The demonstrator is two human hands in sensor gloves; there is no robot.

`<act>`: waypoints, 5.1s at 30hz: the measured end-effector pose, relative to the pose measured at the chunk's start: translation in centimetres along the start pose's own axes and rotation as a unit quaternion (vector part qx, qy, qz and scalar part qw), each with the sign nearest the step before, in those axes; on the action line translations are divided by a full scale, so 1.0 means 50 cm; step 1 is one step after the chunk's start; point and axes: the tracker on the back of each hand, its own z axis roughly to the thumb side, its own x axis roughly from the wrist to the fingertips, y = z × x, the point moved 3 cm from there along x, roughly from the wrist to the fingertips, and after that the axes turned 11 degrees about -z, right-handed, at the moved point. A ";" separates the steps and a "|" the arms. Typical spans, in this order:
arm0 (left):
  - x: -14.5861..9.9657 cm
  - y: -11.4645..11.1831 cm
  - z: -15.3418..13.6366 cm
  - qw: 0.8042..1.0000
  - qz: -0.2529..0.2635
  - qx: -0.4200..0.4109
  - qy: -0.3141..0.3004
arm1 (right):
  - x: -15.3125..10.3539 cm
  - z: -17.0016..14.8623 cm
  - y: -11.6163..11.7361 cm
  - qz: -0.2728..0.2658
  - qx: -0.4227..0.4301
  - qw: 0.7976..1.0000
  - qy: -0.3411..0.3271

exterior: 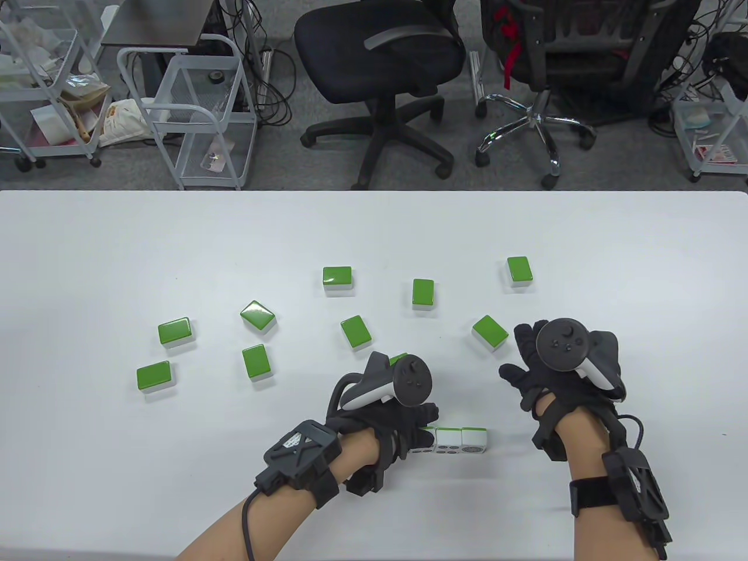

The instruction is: Stand mahjong tiles upright in a row

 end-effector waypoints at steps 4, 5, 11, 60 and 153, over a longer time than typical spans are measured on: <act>-0.013 0.018 0.000 1.000 0.027 0.009 -0.002 | 0.000 0.001 0.000 0.004 0.001 1.000 -0.001; -0.020 0.029 -0.002 0.999 0.046 0.006 -0.001 | 0.000 0.001 0.000 0.003 0.001 1.000 -0.002; -0.053 0.119 -0.013 0.964 0.183 0.162 0.106 | 0.000 0.001 -0.003 -0.001 0.003 1.000 -0.003; -0.034 -0.001 -0.040 0.996 -0.070 0.053 0.005 | -0.007 -0.008 -0.006 0.009 0.011 1.000 0.003; -0.087 0.008 -0.171 0.996 -0.030 -0.078 0.015 | -0.007 -0.011 0.007 0.041 0.009 0.999 0.001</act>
